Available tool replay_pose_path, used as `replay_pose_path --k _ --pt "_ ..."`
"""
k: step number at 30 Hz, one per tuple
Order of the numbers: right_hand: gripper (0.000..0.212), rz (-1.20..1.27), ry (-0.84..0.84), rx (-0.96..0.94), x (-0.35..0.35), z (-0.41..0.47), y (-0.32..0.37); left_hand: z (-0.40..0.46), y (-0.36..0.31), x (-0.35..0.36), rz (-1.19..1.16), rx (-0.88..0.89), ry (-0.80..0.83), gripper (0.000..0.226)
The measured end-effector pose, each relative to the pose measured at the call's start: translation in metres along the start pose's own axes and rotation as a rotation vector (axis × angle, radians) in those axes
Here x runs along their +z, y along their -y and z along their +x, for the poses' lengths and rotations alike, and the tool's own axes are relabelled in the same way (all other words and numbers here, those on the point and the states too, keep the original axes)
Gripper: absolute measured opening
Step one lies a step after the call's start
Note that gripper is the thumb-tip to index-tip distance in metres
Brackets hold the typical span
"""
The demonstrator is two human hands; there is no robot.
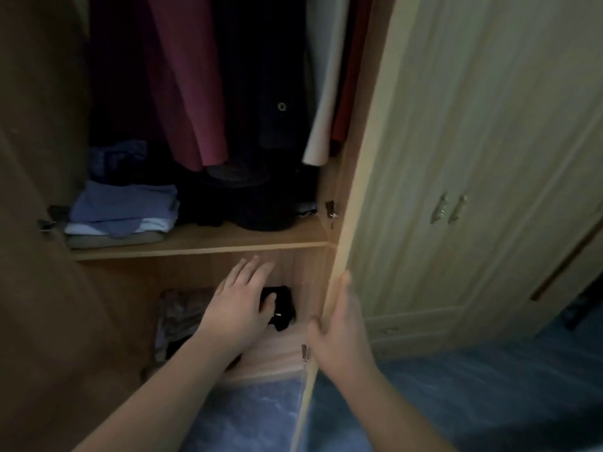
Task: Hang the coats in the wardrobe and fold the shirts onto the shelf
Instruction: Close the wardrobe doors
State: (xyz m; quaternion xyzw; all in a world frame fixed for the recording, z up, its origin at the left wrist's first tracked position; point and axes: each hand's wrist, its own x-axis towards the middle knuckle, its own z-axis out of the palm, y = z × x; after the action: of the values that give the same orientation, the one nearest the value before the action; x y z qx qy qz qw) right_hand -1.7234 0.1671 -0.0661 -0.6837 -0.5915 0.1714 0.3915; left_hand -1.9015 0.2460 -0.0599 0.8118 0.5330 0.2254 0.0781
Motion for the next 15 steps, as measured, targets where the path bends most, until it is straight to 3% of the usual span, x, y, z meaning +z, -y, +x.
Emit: replay_pose_path --k 5,9,15 --pt "0.101 -0.128 0.139 -0.266 0.071 0.046 0.032 0.005 0.071 -0.025 -0.017 -0.141 -0.060 0.059" --pt "0.091 -0.263 0.207 -0.398 0.126 0.116 0.053 0.037 0.132 -0.041 0.008 -0.220 -0.122 0.058" --pt "0.102 -0.347 0.205 -0.337 0.211 0.200 0.082 0.108 0.217 -0.044 0.001 -0.237 -0.106 0.059"
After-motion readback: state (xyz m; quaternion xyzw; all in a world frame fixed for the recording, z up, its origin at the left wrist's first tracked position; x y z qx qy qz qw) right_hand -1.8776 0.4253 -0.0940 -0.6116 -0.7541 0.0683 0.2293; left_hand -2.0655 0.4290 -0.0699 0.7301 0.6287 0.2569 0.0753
